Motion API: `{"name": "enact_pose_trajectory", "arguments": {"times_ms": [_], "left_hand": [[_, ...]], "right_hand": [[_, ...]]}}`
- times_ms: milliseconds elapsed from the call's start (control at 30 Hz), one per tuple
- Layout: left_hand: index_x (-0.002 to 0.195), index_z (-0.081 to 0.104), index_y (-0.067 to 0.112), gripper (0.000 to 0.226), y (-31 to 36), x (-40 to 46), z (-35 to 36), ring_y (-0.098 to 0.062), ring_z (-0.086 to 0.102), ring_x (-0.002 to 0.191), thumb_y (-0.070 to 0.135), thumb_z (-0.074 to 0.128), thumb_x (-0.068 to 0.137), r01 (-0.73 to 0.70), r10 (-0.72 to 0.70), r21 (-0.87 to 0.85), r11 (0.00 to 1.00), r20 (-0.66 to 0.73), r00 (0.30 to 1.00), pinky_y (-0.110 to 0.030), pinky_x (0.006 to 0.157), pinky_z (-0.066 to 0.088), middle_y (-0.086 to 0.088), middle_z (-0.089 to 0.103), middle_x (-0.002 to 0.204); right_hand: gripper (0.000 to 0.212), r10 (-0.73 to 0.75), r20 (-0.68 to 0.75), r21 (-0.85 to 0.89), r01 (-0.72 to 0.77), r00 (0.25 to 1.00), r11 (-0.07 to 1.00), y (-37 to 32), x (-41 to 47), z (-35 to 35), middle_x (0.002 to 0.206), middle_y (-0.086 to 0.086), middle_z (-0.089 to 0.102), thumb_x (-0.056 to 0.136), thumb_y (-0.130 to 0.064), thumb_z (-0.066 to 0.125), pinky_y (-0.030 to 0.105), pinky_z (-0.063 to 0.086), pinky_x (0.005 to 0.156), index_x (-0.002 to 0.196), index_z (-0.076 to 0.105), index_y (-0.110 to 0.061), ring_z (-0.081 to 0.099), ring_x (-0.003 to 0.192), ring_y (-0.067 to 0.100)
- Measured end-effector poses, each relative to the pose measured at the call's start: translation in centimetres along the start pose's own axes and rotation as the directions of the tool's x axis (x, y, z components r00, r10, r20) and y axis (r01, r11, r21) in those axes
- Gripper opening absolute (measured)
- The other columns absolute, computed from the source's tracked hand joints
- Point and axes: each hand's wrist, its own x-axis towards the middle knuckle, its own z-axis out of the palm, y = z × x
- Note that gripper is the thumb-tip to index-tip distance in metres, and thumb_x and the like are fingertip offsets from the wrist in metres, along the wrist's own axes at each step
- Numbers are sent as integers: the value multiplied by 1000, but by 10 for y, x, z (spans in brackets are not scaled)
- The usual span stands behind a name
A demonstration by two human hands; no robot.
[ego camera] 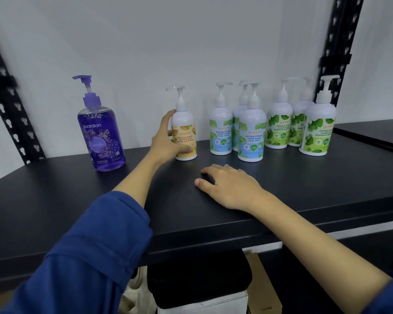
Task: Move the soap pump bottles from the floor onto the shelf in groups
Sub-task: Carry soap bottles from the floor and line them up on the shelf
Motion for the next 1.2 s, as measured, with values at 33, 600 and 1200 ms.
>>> {"name": "enact_pose_trajectory", "arguments": {"times_ms": [33, 600, 1200], "left_hand": [[142, 24, 39, 102, 0, 0, 1, -20, 49, 119, 4, 83, 66, -2, 2, 6, 1000, -10, 1000, -33, 90, 47, -7, 48, 132], [142, 23, 40, 101, 0, 4, 5, -16, 48, 111, 7, 83, 67, -6, 7, 39, 999, -39, 999, -34, 93, 46, -8, 48, 131], [151, 8, 27, 111, -1, 1, -1, -27, 44, 130, 12, 83, 69, 116, -134, 194, 974, 84, 987, -40, 106, 35, -9, 43, 144]], "right_hand": [[54, 0, 0, 0, 0, 1000, 1000, 0, 0, 0, 145, -1, 41, 97, -55, 28, 45, 27, 110, 139, 41, -23, 34, 135, 24], [54, 3, -4, 10, -3, 1000, 1000, 1, 1, 1, 146, -1, 40, 97, -55, 28, 46, 25, 111, 139, 41, -23, 31, 137, 25], [53, -8, -46, 15, 9, 999, 1000, 4, 3, 4, 141, 0, 45, 97, -54, 30, 45, 28, 108, 136, 45, -22, 38, 130, 24]]}}
